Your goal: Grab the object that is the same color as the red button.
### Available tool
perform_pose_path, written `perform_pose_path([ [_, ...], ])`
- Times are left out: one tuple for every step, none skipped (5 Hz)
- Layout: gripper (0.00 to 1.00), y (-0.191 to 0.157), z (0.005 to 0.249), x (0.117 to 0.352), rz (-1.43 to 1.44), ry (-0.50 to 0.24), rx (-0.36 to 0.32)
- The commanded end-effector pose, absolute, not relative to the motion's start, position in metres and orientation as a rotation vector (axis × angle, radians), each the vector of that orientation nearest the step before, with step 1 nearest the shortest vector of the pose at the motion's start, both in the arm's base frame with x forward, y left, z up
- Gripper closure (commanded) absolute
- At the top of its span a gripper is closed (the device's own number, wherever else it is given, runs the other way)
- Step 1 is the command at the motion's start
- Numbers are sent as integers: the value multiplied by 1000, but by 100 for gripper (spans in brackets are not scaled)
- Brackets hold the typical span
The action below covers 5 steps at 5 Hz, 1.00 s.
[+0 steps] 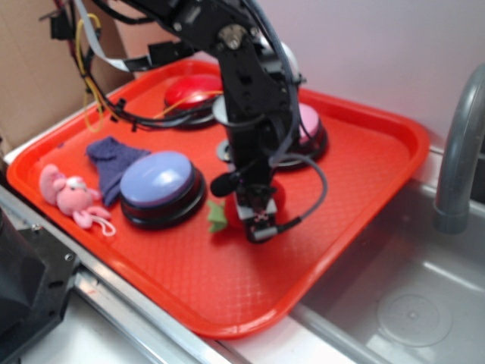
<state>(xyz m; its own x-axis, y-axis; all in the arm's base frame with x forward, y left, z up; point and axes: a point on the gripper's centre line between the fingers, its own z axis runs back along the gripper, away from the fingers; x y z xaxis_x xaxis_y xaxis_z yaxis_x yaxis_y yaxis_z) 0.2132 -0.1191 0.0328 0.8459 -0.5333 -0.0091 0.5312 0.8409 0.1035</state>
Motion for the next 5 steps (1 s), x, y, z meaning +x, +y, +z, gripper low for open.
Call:
perform_pose_path([
  [100, -80, 105, 210, -237, -111, 57],
  [100, -48, 133, 207, -97, -143, 81],
  [100, -11, 155, 200, 41, -175, 67],
  [100, 10, 159, 193, 119, -176, 66],
  [100, 10, 159, 195, 105, -162, 96],
])
